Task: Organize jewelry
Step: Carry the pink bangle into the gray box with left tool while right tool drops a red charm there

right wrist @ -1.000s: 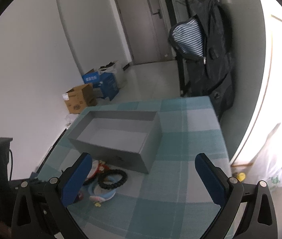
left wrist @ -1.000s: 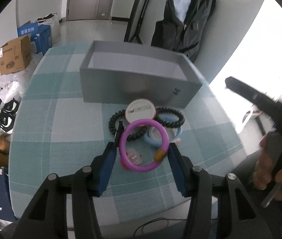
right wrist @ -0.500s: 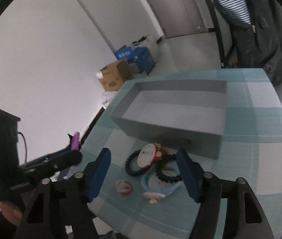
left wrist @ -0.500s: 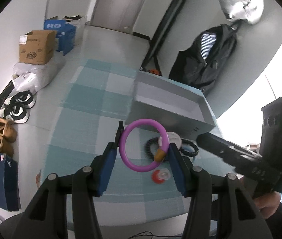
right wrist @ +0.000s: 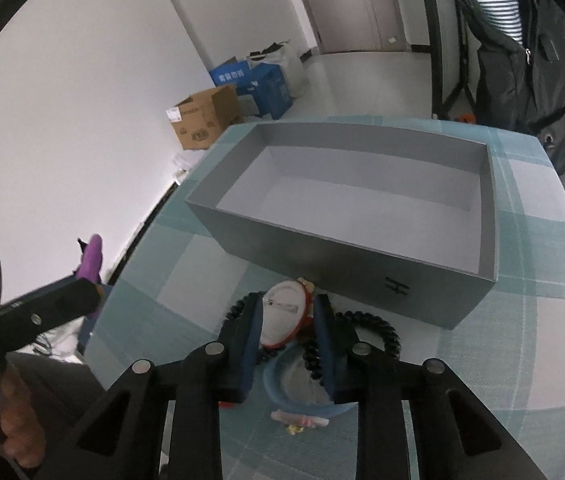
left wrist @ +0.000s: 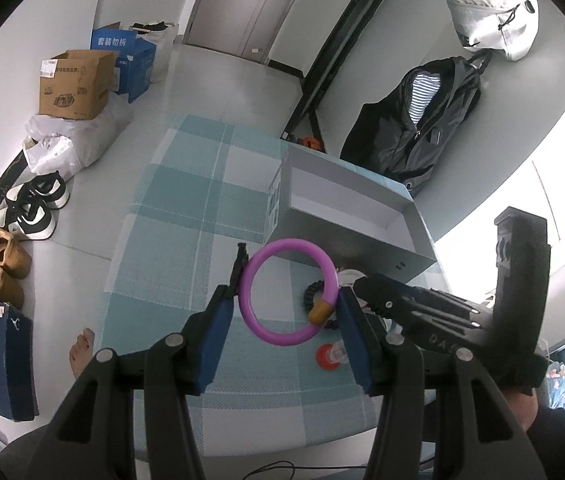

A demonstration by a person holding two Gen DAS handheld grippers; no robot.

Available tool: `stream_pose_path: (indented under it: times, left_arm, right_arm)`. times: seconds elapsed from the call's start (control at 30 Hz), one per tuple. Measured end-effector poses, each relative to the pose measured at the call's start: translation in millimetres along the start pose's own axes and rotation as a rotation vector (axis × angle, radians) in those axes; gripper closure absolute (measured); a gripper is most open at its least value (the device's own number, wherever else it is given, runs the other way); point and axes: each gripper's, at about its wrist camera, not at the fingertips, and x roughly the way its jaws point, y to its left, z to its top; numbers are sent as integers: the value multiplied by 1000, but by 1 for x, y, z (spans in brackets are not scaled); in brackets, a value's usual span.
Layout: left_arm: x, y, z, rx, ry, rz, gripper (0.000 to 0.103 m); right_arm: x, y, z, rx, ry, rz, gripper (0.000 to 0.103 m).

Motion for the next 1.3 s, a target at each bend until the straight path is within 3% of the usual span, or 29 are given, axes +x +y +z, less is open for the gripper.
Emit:
stream_pose_path:
  times: [0.13,0.37,0.47,0.5,0.53,0.57,0.6,0.67,0.77,0.9,1.07,1.13,1.17,1.23,1.3]
  left_arm:
    - [0,0,1,-9,-2,-8,56]
    - [3,-2,1,-17,4,0,56]
    - [3,-1,1,-33,6,-4,56]
    - [3,-1,1,-38,6,-6,56]
    - [3,-1,1,-42,5,-7,56]
    - [3,-1,1,-46,4,-3,56]
    - [3,0,1,-49,2,2,56]
    - [3,1,1,-55,0,10,56]
    - [2,6,1,-71,-5,20,56]
    - [-2,14,4,-110,-21,16,56]
    - [-2,12,5,-111,-29,16,56]
    - [-2,10,4,-99,-32,21,56]
    - [-3,11,4,-96,-32,23,56]
    - [-2,12,3,-100,-30,24,56]
    - [-2,14,4,-109,-28,22,56]
  right_arm:
    - [-1,-1,-1,-9,3,-4,98]
    - [-9,2,-1,-30,-30,-1,103]
    - [-13,-2,0,-22,-50,-20,94]
    - [-12,-1,0,-27,-45,-6,80]
    - [-12,1,-1,-37,-43,6,49]
    - [-13,3,-1,-45,-51,-3,36]
    - [-16,5,-4,-58,-74,-16,30]
    - [-16,9,-4,-83,-74,-21,30]
    - [-19,14,-10,-81,-50,67,30]
    - [-21,32,-24,-179,-28,92,36]
    - [-8,49,-40,-277,39,75,59]
    - [-2,51,-43,-292,65,60,76]
    - [-1,51,-45,-299,73,52,77]
    - [0,52,-44,-309,69,39,89]
    - [-2,51,-45,-297,71,48,89]
